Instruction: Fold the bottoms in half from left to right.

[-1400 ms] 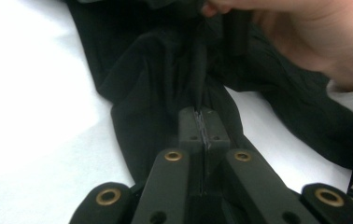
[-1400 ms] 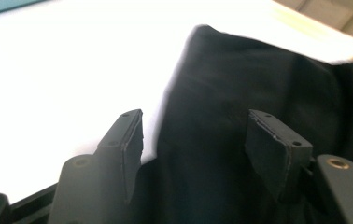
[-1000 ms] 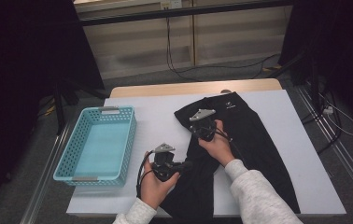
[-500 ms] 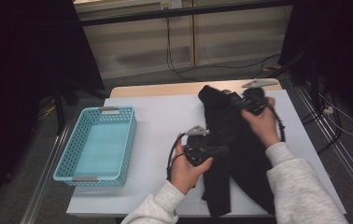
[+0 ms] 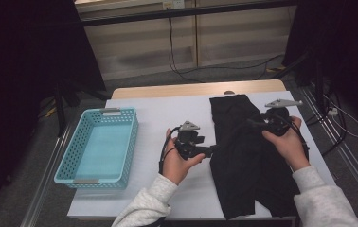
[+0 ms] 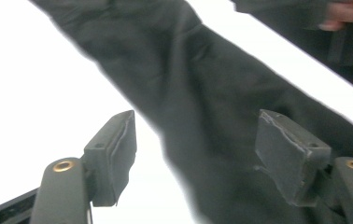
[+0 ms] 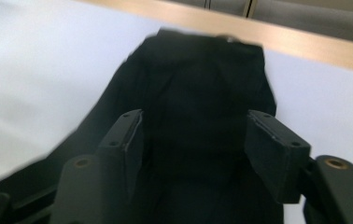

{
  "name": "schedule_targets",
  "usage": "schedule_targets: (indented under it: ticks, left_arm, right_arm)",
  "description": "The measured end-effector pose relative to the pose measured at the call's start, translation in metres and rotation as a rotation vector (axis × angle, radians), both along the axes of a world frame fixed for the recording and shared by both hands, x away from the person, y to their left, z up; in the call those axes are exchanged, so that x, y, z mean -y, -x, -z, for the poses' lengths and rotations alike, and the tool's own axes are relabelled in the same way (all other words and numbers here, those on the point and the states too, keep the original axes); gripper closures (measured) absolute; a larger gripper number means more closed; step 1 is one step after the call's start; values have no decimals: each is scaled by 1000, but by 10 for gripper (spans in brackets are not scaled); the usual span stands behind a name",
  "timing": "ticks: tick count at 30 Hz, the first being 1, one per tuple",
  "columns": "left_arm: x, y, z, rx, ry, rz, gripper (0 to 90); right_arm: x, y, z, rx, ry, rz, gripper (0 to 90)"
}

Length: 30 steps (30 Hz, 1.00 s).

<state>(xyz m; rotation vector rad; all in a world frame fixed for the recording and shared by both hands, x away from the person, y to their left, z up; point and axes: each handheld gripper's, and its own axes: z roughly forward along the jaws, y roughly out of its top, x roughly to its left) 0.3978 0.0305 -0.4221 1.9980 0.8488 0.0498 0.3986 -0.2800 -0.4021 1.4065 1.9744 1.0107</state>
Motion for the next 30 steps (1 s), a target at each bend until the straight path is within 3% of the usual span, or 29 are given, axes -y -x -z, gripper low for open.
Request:
schedule_targets:
  ticks: [5, 14, 20, 23, 26, 29, 30]
  left_arm:
    - [-25, -3, 9, 2, -39, -20, 249]
    - [-58, -1, 20, 20, -97, -55, 221]
    - [-73, 3, 29, 14, -90, -72, 220]
    - [-78, 2, 31, 2, -91, -88, 220]
    - [-79, 3, 31, 9, -89, -86, 213]
    - [-80, 3, 31, 11, -93, -86, 212]
    - [-80, 3, 31, 16, -96, -86, 212]
  right_arm:
    - [-1, 30, 14, -17, 16, -6, 329]
    - [-7, 84, 35, -63, -48, -4, 325]
    - [-18, 107, 41, -97, -52, -4, 337]
    - [-26, 113, 47, -101, -12, -6, 349]
    - [-31, 114, 54, -121, -6, -16, 453]
    - [-35, 117, 54, -118, 6, -54, 693]
    - [-35, 117, 53, -114, -2, -64, 730]
